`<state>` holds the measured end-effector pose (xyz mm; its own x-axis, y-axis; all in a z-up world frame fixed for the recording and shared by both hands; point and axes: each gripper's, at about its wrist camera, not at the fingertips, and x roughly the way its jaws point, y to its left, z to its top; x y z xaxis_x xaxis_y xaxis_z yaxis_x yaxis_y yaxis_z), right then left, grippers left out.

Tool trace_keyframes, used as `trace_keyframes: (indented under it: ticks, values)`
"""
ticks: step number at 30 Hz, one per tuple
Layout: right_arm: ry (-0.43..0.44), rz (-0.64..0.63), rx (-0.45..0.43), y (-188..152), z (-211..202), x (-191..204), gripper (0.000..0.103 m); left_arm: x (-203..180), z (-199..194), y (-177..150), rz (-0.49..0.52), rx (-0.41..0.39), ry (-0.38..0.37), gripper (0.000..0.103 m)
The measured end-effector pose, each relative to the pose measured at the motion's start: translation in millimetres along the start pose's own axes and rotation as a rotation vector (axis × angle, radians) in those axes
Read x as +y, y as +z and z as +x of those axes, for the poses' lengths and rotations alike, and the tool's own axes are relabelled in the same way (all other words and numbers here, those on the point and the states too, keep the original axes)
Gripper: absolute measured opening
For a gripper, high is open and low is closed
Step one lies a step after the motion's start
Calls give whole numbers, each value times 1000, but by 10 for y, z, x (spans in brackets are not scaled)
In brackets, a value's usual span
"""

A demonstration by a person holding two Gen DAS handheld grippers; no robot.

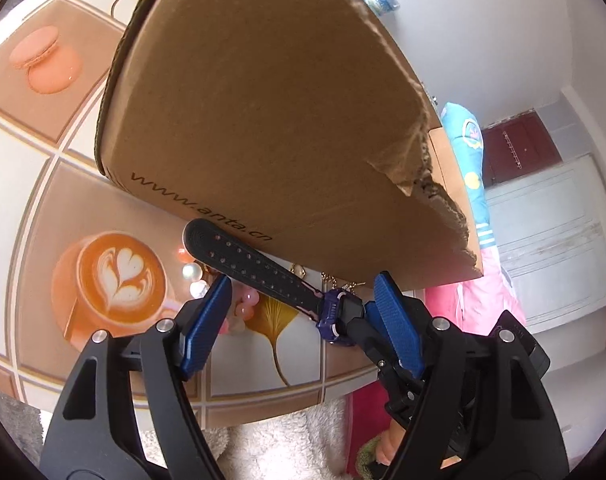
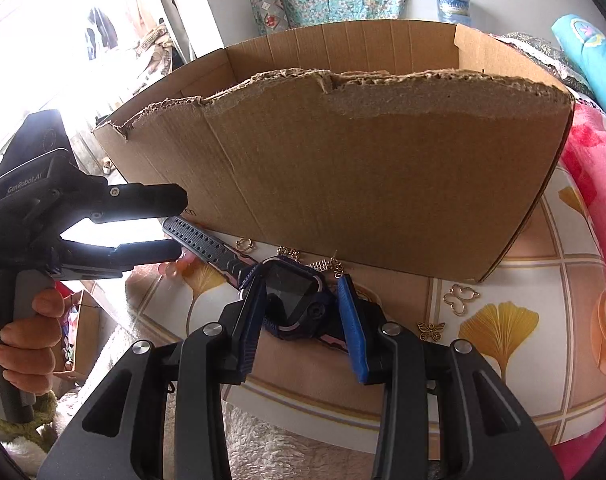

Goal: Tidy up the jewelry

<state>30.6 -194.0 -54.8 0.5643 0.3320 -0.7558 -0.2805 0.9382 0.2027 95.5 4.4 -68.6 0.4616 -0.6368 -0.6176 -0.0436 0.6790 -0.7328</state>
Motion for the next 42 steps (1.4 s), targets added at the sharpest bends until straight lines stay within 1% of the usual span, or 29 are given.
trace_keyframes:
  ticks: [1, 2, 5, 7, 8, 9, 11, 12, 14, 15, 17, 19, 21, 22, 23, 25, 27, 30, 31, 34, 35, 37, 39, 42]
  values:
    - [1, 2, 1, 2, 2, 2, 36, -24, -3, -33, 24, -13, 17, 69]
    - [1, 2, 1, 2, 4, 0, 36, -69, 4, -74, 60, -27, 46, 66]
    - [0, 3, 1, 6, 4, 2, 36, -216, 30, -194, 171, -73, 141, 55]
    - [-2, 3, 0, 8, 9, 0, 36, -268, 24, -253, 223, -109, 163, 51]
    - [-2, 3, 0, 8, 12, -1, 36, -287, 9, -273, 242, -130, 168, 45]
    - [-2, 4, 1, 9, 13, -4, 36, -298, -9, -281, 252, -151, 160, 42]
    - [-4, 2, 1, 13, 16, -9, 36, -283, -13, -267, 240, -161, 125, 42]
    - [-4, 3, 1, 21, 16, -14, 36, -255, 14, -232, 218, -150, 117, 42]
    - [-6, 5, 3, 31, 21, -9, 36, -147, 56, -150, 143, -123, 99, 42]
    - [-7, 4, 2, 32, 21, -3, 36, -84, 25, -86, 109, -119, 87, 39]
    - [-11, 3, 3, 38, 24, 5, 36, -39, 30, -57, 75, -123, 66, 38]
    - [-14, 0, 2, 38, 25, 15, 36, -29, 27, -35, 72, -131, 80, 32]
    - [-16, 0, 3, 38, 24, 27, 36, -21, 26, -21, 68, -135, 99, 20]
    - [-17, -2, 4, 34, 22, 30, 36, 8, 9, -13, 67, -137, 110, 17]
    - [-19, -4, 4, 33, 22, 34, 36, 38, -6, -2, 68, -138, 119, 12]
    - [-23, -10, 3, 30, 23, 57, 36, 74, -19, 10, 67, -140, 116, 9]
    - [-27, -13, 2, 28, 20, 73, 36, 53, -21, -2, 90, -144, 137, 7]
    - [-36, -19, 5, 30, 18, 107, 36, -70, -23, -62, 176, -167, 196, 4]
    - [-39, -21, 5, 31, 16, 121, 36, -184, 6, -108, 214, -179, 218, 3]
    - [-53, -29, 0, 25, 10, 177, 36, -508, -12, -313, 424, -247, 314, 2]
    - [-60, -32, -3, 24, 8, 193, 36, -624, -25, -410, 510, -274, 351, 2]
    - [-65, -34, -4, 21, -5, 211, 36, -777, -39, -558, 638, -310, 415, 2]
    - [-78, -33, -12, 7, -62, 212, 36, -884, -31, -660, 715, -326, 457, 2]
    - [-56, 3, -57, -38, -299, 158, 36, -898, -82, -749, 757, -337, 484, 2]
